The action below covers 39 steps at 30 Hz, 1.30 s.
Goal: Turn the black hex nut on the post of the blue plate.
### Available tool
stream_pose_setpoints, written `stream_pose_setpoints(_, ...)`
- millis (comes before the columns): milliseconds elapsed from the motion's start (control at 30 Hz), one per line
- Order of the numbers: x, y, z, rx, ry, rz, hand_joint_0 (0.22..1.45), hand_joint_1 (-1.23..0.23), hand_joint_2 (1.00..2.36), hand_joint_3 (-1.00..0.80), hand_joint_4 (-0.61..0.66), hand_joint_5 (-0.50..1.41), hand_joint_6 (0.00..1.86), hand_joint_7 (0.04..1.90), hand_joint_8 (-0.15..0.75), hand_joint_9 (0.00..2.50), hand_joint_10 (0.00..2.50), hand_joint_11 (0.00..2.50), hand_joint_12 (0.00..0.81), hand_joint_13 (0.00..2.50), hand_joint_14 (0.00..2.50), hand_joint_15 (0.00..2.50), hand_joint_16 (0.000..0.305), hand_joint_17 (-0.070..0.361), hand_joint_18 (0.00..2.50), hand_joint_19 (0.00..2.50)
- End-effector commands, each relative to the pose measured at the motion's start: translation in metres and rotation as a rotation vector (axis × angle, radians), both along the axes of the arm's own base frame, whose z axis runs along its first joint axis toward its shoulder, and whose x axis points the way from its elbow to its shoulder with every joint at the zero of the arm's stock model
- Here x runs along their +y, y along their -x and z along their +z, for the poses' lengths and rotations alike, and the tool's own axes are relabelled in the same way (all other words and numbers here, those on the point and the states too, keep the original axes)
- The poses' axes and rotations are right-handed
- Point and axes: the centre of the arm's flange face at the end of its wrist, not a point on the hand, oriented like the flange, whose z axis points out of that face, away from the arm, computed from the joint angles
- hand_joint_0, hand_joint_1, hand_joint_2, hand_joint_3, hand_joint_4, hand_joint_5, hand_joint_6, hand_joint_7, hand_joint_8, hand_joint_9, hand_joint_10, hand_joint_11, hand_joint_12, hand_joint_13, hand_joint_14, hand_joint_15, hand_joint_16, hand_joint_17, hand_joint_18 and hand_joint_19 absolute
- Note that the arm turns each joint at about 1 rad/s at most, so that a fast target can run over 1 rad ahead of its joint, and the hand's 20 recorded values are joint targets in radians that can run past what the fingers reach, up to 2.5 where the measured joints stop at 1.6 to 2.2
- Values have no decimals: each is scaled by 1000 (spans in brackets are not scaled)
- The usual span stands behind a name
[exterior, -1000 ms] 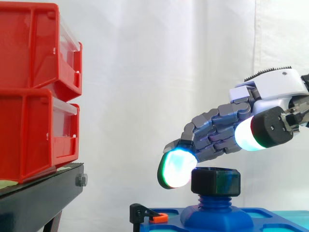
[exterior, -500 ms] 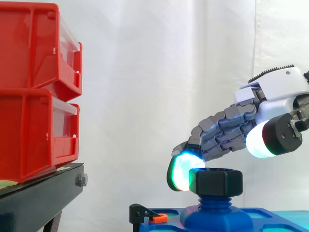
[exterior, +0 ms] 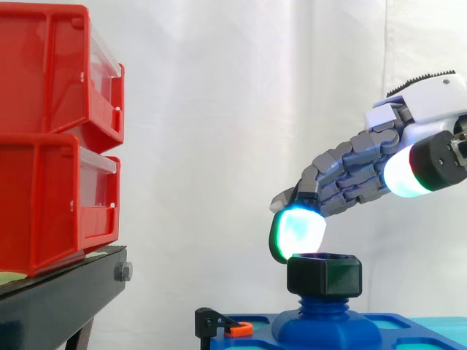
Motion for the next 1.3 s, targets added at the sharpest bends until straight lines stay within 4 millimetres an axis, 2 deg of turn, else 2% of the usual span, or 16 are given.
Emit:
stream_pose_setpoints(0,1,2,0,12,0,1,308,-437,1000,-500,219,-256,503,823,224,0,0,0,391,92,0,0,59,134,0,5)
stream_pose_setpoints(400,3,7,-3,58,-2,12,313,-446,1000,-500,218,-256,502,824,222,0,0,0,388,92,0,0,58,132,0,17)
stream_pose_setpoints(700,7,15,13,62,7,26,317,-448,1000,-500,217,-256,502,819,221,0,0,0,386,93,0,0,58,130,0,15)
stream_pose_setpoints(1267,15,22,17,105,11,38,325,-450,1000,-500,215,-257,502,818,217,0,0,0,383,100,0,0,57,128,0,21)
